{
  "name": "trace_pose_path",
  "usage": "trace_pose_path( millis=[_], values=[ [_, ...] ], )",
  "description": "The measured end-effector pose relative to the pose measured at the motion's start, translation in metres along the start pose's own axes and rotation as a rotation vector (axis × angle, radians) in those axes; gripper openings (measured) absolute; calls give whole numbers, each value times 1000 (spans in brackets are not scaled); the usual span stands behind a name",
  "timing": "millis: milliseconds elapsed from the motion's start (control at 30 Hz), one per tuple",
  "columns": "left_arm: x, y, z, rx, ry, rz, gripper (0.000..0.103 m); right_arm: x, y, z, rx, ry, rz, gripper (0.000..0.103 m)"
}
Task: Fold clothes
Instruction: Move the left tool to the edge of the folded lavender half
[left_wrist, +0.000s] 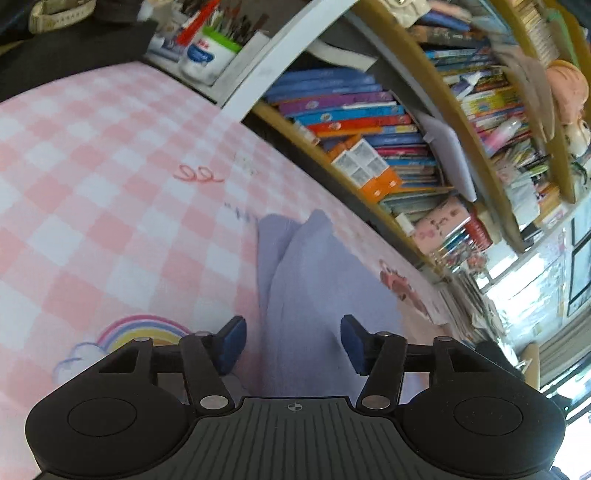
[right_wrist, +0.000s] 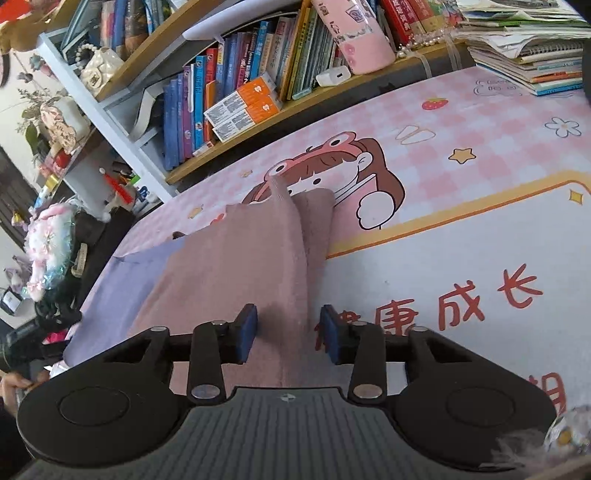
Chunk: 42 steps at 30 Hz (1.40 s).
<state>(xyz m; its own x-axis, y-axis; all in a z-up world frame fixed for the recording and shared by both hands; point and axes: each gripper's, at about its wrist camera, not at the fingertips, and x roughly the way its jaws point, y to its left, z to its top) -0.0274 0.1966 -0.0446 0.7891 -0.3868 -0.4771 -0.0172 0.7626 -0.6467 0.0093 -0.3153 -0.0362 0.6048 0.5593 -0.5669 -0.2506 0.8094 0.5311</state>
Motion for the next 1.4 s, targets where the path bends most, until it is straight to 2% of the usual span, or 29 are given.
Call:
trace_pose_path(
  millis=[33, 100, 167, 267, 500, 600, 667, 767, 867, 933, 1100, 1167, 1200, 1233, 1267, 1400],
  values=[
    [4, -3, -1, 3, 10, 10, 36, 2, 1, 0, 0, 6, 2, 26],
    [9, -8, -2, 22, 16, 36, 28, 4, 6, 0, -17, 6, -13, 25],
    [10, -5, 0, 16, 14, 31, 17, 6, 8, 0, -13, 6, -12, 22],
    [6, 9, 12, -34, -16, 12, 15, 12, 12, 4, -12, 6, -8, 20],
    [-12, 41, 37, -44, -73, 85, 15, 55, 48, 11, -53, 31, 41, 20],
    [-29, 50, 45, -47, -109, 138, 21, 73, 63, 15, -76, 39, 52, 20],
    [-51, 48, 43, -38, -161, 180, 33, 77, 73, 14, -127, 34, 39, 28],
    [-93, 41, 30, -46, -248, 195, 46, 75, 84, 9, -251, 13, 0, 36],
    [-112, 37, 13, -75, -235, 211, 46, 69, 84, 8, -367, -18, -25, 37],
    [-114, 35, 1, -114, -216, 193, 46, 65, 80, 10, -431, -29, -17, 38],
    [-98, 33, -20, -274, -184, 142, 46, 66, 72, 14, -593, 5, 77, 38],
    [-87, 34, -22, -336, -175, 143, 47, 68, 72, 16, -657, 18, 100, 45],
    [-82, 34, -23, -367, -171, 143, 51, 70, 72, 18, -692, 26, 110, 48],
    [-78, 34, -24, -396, -168, 141, 64, 72, 72, 19, -720, 30, 115, 52],
    [-75, 34, -24, -425, -166, 139, 67, 73, 72, 20, -747, 34, 121, 54],
    [-65, 27, -24, -478, -187, 187, 66, 77, 69, 24, -795, 53, 158, 58]
  ],
)
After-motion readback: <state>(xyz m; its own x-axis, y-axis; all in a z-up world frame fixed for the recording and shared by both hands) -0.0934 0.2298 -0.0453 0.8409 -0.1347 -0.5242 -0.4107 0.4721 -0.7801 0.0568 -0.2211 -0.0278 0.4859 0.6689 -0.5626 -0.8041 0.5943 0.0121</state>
